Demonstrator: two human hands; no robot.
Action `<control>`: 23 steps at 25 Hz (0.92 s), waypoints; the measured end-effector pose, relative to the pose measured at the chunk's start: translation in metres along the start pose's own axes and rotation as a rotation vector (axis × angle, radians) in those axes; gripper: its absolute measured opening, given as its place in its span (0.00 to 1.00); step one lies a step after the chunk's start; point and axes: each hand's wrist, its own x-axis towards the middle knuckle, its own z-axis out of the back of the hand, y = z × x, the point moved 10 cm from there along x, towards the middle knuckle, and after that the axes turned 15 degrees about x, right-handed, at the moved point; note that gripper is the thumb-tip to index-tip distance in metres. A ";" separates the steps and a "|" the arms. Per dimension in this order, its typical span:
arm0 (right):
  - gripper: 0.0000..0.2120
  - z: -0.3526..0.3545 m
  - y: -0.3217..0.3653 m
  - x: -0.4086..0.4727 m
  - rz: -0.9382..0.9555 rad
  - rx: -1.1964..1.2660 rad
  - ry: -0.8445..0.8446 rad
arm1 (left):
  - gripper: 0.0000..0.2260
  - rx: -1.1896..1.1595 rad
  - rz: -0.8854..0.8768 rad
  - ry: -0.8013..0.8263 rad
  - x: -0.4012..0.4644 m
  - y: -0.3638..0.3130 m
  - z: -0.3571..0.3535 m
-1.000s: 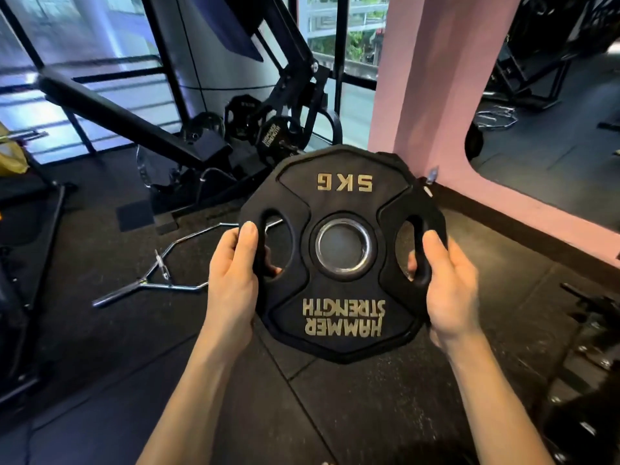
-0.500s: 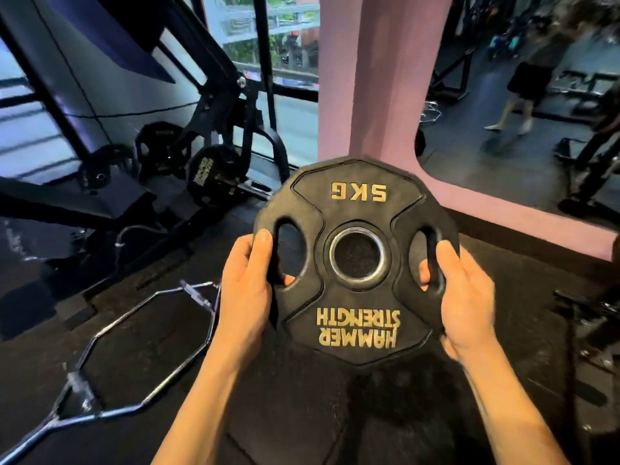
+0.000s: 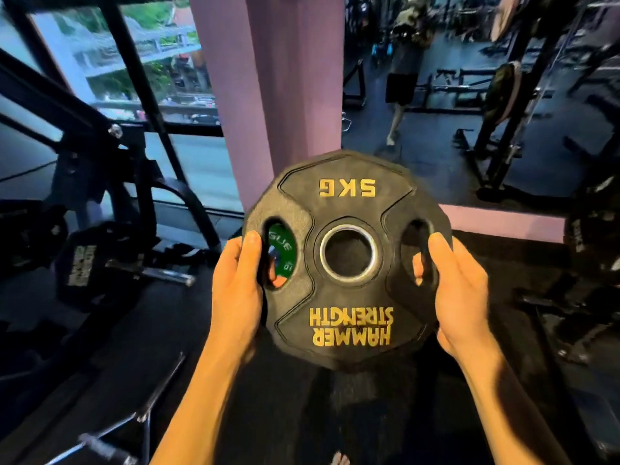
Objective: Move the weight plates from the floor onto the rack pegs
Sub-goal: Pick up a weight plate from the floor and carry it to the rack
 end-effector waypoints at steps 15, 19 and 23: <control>0.10 -0.074 -0.094 0.367 0.229 -0.098 -0.253 | 0.14 -0.173 -0.027 0.340 0.439 0.038 -0.216; 0.12 -0.052 -0.087 0.428 0.307 -0.175 -0.428 | 0.13 -0.194 -0.043 0.510 0.509 0.024 -0.308; 0.13 -0.010 -0.065 0.481 0.410 -0.201 -0.606 | 0.19 -0.204 -0.139 0.686 0.550 0.009 -0.421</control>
